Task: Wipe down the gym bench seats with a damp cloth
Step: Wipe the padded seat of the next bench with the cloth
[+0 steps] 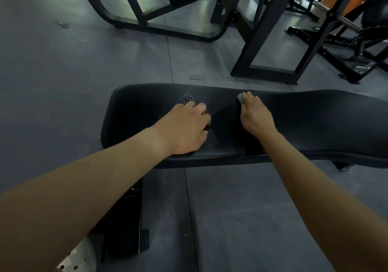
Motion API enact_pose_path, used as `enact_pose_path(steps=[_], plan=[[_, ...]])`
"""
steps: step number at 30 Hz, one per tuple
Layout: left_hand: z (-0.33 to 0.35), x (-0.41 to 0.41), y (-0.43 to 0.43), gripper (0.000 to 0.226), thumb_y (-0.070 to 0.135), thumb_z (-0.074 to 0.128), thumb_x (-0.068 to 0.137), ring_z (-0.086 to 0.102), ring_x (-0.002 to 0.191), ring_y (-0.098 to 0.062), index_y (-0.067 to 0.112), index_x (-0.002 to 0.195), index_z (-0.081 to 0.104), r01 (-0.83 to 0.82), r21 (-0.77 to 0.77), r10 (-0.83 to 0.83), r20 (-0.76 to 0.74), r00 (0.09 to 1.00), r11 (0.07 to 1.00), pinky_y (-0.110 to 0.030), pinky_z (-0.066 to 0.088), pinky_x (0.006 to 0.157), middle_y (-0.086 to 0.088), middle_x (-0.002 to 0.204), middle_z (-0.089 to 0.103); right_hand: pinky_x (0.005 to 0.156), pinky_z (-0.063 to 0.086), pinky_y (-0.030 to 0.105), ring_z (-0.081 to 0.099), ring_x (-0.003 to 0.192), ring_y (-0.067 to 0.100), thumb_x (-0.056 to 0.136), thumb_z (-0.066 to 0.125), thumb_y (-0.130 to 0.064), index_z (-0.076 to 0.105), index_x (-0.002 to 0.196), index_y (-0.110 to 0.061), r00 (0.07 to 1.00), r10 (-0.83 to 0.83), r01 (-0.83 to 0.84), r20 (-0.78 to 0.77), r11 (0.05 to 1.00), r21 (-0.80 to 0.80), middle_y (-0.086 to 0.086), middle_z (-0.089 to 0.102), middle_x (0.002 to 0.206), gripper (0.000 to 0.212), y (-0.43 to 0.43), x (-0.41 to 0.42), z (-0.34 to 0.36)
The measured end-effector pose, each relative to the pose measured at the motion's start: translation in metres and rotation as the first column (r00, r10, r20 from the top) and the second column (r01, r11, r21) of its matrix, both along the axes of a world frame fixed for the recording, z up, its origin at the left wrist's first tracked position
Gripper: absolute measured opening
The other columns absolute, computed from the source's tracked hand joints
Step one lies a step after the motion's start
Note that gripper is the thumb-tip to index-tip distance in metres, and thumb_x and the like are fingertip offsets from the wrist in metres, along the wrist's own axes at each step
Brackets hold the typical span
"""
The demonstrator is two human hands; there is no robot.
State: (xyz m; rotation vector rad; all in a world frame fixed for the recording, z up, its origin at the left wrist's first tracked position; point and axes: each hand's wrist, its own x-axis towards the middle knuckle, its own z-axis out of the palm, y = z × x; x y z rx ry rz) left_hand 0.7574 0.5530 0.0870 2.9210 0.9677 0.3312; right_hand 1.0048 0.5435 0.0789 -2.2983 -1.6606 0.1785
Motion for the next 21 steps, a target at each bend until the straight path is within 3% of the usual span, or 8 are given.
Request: enact_pose_path(steps=[6, 9, 12, 15, 17, 19, 21], plan=[[-0.003, -0.002, 0.016, 0.037, 0.046, 0.047, 0.101, 0.050, 0.108, -0.015, 0.024, 0.125, 0.064, 0.093, -0.015, -0.092, 0.067, 0.994, 0.996, -0.036, 0.045, 0.099, 0.004, 0.119, 0.054, 0.123, 0.012, 0.025, 0.015, 0.155, 0.013, 0.109, 0.035, -0.017, 0.033, 0.159, -0.024, 0.942, 0.335, -0.335, 0.008, 0.942, -0.003, -0.007, 0.025, 0.167, 0.051, -0.038, -0.034, -0.009], [-0.006, -0.005, 0.020, 0.036, 0.047, 0.049, 0.100, 0.052, 0.108, -0.013, 0.024, 0.122, 0.066, 0.134, -0.031, -0.130, 0.106, 0.986, 0.990, -0.036, 0.045, 0.100, 0.007, 0.121, 0.056, 0.123, 0.013, 0.020, 0.015, 0.154, 0.005, 0.109, 0.039, -0.016, 0.036, 0.158, -0.024, 0.921, 0.386, -0.387, -0.045, 0.922, -0.019, -0.010, 0.028, 0.165, 0.050, -0.040, -0.026, -0.005], [-0.008, -0.007, 0.024, 0.038, 0.047, 0.048, 0.101, 0.053, 0.110, -0.011, 0.025, 0.125, 0.066, 0.164, -0.041, -0.158, 0.123, 0.980, 0.986, -0.036, 0.046, 0.102, 0.009, 0.123, 0.057, 0.124, 0.017, 0.026, 0.018, 0.154, 0.006, 0.107, 0.042, -0.013, 0.037, 0.157, -0.026, 0.961, 0.264, -0.267, -0.078, 0.963, -0.030, -0.011, 0.028, 0.165, 0.052, -0.019, -0.001, -0.002], [-0.011, -0.011, 0.029, 0.039, 0.046, 0.046, 0.103, 0.055, 0.110, -0.009, 0.027, 0.132, 0.065, 0.199, -0.047, -0.192, 0.127, 0.973, 0.979, -0.035, 0.045, 0.103, 0.010, 0.123, 0.059, 0.122, 0.028, 0.039, 0.032, 0.150, 0.024, 0.107, 0.041, -0.018, 0.036, 0.157, -0.026, 0.995, -0.002, -0.005, -0.102, 0.998, -0.061, -0.002, 0.032, 0.165, 0.050, 0.005, 0.016, 0.008], [-0.013, -0.014, 0.031, 0.040, 0.045, 0.045, 0.103, 0.055, 0.110, -0.009, 0.028, 0.133, 0.065, 0.215, -0.055, -0.206, 0.135, 0.969, 0.975, -0.035, 0.046, 0.102, 0.011, 0.123, 0.060, 0.112, 0.038, 0.045, 0.045, 0.136, 0.036, 0.107, 0.039, -0.019, 0.043, 0.151, -0.019, 0.988, -0.112, 0.106, -0.111, 0.993, -0.060, 0.011, 0.044, 0.154, 0.044, 0.018, 0.012, 0.011], [-0.016, -0.016, 0.033, 0.040, 0.044, 0.046, 0.103, 0.056, 0.111, -0.010, 0.027, 0.134, 0.065, 0.226, -0.059, -0.216, 0.144, 0.966, 0.972, -0.036, 0.047, 0.102, 0.010, 0.123, 0.060, 0.099, 0.043, 0.044, 0.051, 0.124, 0.040, 0.106, 0.036, -0.017, 0.050, 0.139, -0.013, 0.989, -0.111, 0.106, -0.096, 0.993, -0.055, 0.016, 0.052, 0.137, 0.035, 0.027, -0.004, 0.008], [-0.016, -0.016, 0.035, 0.040, 0.043, 0.047, 0.103, 0.056, 0.111, -0.010, 0.027, 0.134, 0.065, 0.235, -0.057, -0.225, 0.152, 0.963, 0.970, -0.036, 0.047, 0.101, 0.010, 0.122, 0.061, 0.104, 0.041, 0.045, 0.048, 0.132, 0.037, 0.108, 0.034, -0.021, 0.049, 0.140, -0.016, 0.995, -0.032, 0.028, -0.092, 0.999, -0.042, 0.013, 0.051, 0.142, 0.036, 0.028, -0.023, 0.002]])
